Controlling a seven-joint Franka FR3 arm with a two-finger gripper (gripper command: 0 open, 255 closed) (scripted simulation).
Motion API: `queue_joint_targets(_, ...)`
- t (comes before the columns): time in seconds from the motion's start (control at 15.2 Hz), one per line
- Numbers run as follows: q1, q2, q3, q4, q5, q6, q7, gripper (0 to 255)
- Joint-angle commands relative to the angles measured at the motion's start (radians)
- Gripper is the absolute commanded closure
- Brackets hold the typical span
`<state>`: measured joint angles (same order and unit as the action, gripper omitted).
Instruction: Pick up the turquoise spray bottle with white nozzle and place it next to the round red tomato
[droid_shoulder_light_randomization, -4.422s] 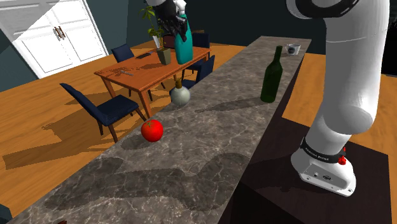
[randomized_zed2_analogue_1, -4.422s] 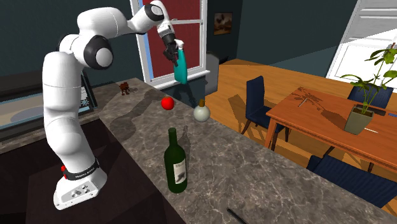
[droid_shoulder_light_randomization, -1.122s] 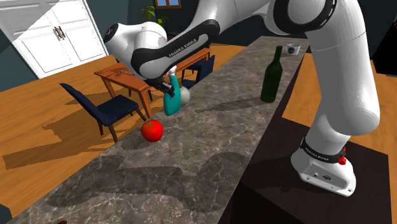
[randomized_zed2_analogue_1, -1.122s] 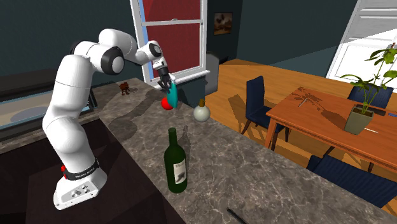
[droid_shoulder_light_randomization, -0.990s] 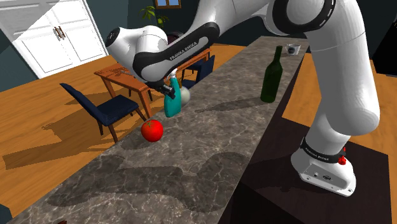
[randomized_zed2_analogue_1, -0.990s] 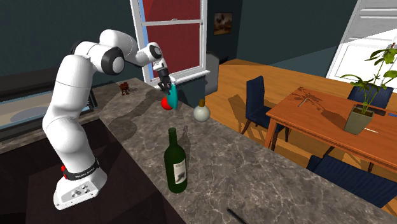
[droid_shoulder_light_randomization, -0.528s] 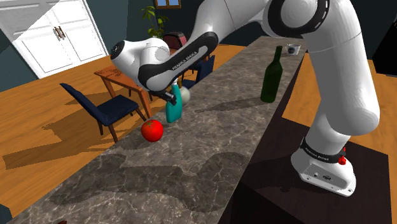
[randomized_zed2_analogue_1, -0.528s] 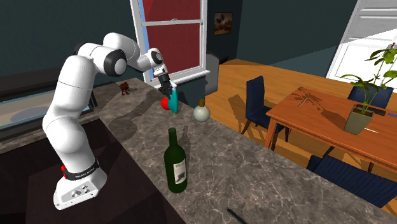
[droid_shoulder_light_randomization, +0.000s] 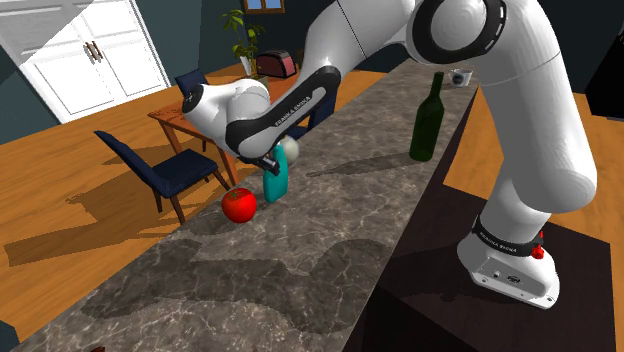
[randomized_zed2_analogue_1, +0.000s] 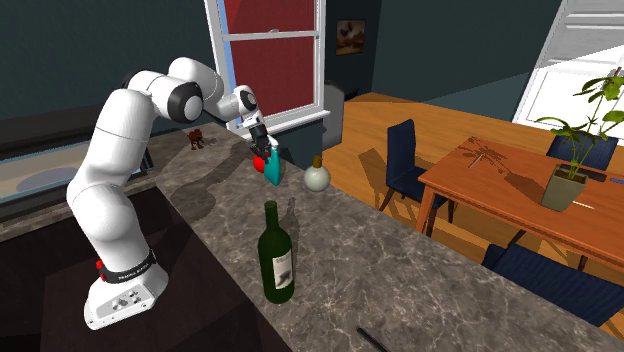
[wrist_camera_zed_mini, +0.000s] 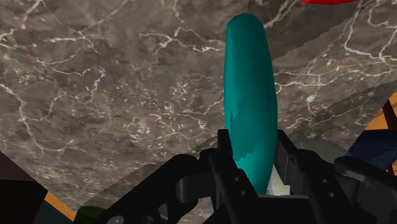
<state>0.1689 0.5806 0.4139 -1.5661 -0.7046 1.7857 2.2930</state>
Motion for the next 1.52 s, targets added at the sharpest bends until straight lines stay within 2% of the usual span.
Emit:
queue_joint_targets(0.0,0.0,0.002,-0.001,0.0,-0.001,0.003,0.001,255)
queue_joint_targets(0.4,0.0,0.002,-0.001,0.0,-0.001,0.003,0.001,255)
queue_joint_targets(0.46,0.0,0.002,-0.001,0.0,-0.001,0.003,0.001,0)
queue_joint_targets(0.79,0.0,0.002,-0.001,0.0,-0.001,0.003,0.001,0)
queue_joint_targets(1.06,0.039,-0.009,0.017,0.094,0.024,-0.103,-0.02,0)
queue_joint_targets(1.45,0.039,-0.009,0.017,0.094,0.024,-0.103,-0.02,0)
